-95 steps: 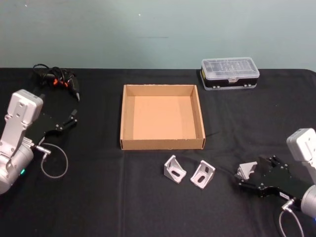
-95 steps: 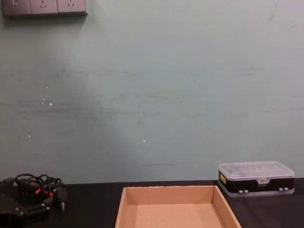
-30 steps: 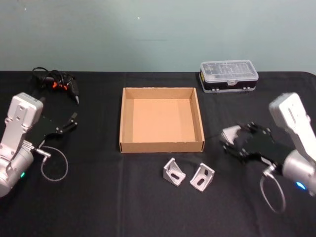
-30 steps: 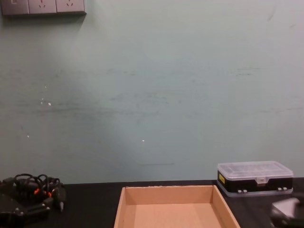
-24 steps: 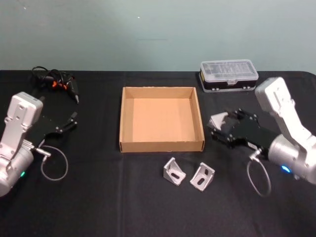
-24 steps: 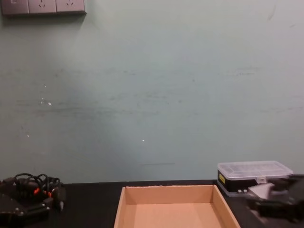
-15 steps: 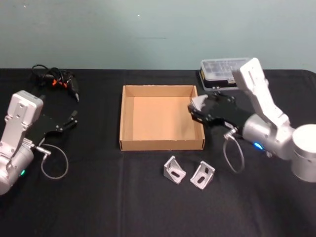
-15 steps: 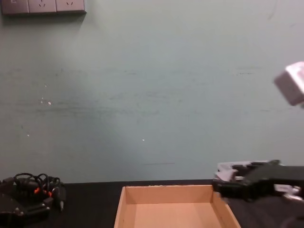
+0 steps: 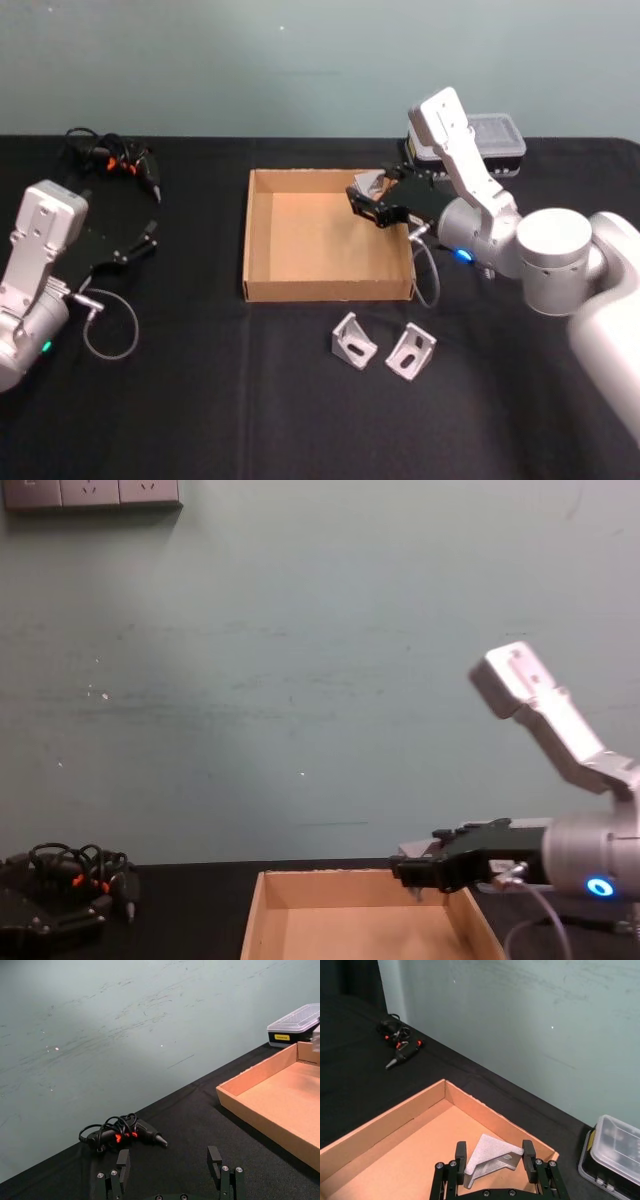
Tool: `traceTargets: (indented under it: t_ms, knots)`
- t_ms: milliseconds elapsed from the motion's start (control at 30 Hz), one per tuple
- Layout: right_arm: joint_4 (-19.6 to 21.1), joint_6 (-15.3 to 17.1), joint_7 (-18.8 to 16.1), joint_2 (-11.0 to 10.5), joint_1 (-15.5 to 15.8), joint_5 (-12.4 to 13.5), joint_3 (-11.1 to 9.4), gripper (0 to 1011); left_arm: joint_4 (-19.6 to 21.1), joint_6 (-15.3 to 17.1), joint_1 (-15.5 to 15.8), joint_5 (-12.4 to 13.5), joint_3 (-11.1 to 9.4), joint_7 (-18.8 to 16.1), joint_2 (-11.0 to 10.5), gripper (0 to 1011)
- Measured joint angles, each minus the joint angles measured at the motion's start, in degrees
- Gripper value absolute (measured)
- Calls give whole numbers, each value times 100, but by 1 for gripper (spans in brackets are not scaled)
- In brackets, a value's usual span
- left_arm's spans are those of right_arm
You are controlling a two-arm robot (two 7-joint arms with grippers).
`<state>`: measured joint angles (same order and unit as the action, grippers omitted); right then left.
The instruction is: Use one hand to pick up the angle iron from the table and place it into the box.
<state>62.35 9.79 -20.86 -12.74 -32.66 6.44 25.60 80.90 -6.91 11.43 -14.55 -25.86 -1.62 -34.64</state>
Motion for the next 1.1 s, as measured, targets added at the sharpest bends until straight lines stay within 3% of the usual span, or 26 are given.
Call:
traceTargets:
  t_ms: [200,433,1100]
  knots:
    - [-428,71,85,252,-229,-168,58,686,0,0,0,0,0,0,0,1011]
    - [-640,176,138,403,-329,-293,33,686,0,0,0,0,0,0,0,1011]
    - [-726,418,66,473,-359,-456,-42,686,0,0,0,0,0,0,0,1011]
